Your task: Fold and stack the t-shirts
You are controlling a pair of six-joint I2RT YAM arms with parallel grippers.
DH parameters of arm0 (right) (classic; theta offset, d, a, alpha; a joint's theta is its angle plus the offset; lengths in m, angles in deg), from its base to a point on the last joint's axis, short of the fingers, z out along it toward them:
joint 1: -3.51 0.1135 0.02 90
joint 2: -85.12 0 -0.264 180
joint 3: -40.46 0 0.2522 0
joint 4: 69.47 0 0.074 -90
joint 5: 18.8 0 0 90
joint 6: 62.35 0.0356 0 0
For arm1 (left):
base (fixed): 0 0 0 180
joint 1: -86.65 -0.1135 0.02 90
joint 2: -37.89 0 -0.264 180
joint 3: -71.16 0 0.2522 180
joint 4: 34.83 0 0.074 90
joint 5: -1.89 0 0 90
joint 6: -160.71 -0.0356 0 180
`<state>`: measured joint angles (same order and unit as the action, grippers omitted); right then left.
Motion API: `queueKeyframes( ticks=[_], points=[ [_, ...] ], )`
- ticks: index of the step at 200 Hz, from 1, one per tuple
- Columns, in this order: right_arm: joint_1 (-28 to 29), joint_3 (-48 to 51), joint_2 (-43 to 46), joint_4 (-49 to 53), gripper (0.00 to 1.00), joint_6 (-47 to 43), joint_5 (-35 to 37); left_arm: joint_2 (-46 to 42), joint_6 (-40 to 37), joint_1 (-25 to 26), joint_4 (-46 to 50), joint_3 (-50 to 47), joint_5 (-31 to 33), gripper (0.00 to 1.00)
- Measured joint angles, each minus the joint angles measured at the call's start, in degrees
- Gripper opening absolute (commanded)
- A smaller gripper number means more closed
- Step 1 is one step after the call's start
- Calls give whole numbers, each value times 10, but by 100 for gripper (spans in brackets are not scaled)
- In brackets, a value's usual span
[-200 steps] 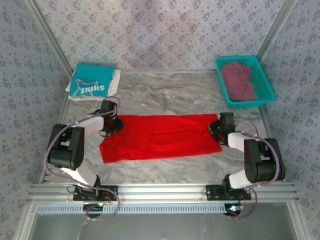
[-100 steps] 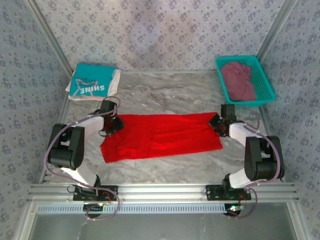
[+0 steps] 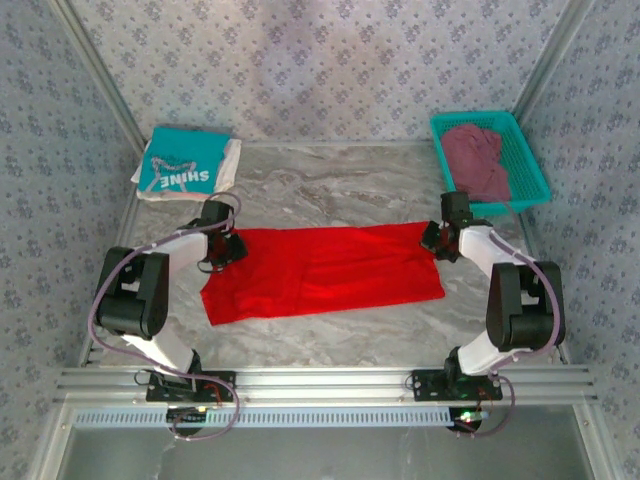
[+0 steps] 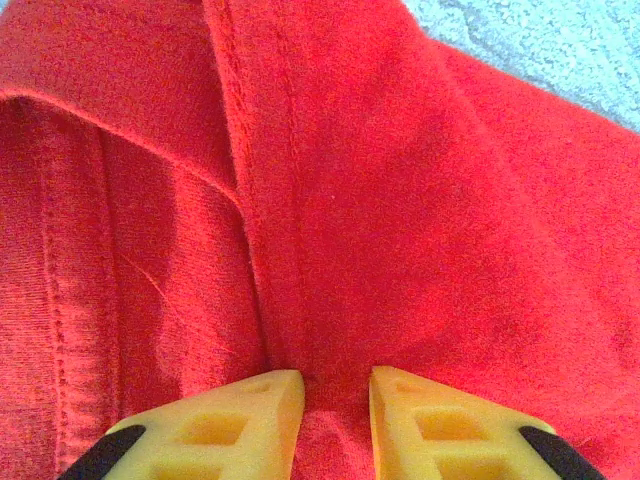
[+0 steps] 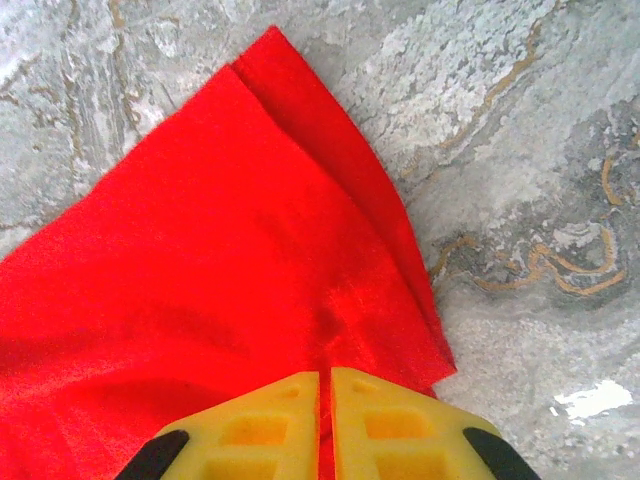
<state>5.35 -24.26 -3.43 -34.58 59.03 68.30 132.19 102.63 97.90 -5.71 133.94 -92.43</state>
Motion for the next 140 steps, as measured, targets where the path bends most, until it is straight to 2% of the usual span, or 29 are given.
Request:
queueKeyframes(
  ticks=[20, 65, 113, 140],
  points=[
    [-1, 0, -2, 10, 23, -12, 2, 0, 0, 0, 0, 0, 0, 26],
    [-10, 3, -15, -3, 29, -5, -32, 0, 0, 0, 0, 0, -2, 27],
    [-11, 23, -54, -56, 30, 18, -96, 0, 0, 0, 0, 0, -2, 27],
    [-10, 23, -60, -82, 24, 29, -115, 0, 0, 0, 0, 0, -3, 27]
  ],
)
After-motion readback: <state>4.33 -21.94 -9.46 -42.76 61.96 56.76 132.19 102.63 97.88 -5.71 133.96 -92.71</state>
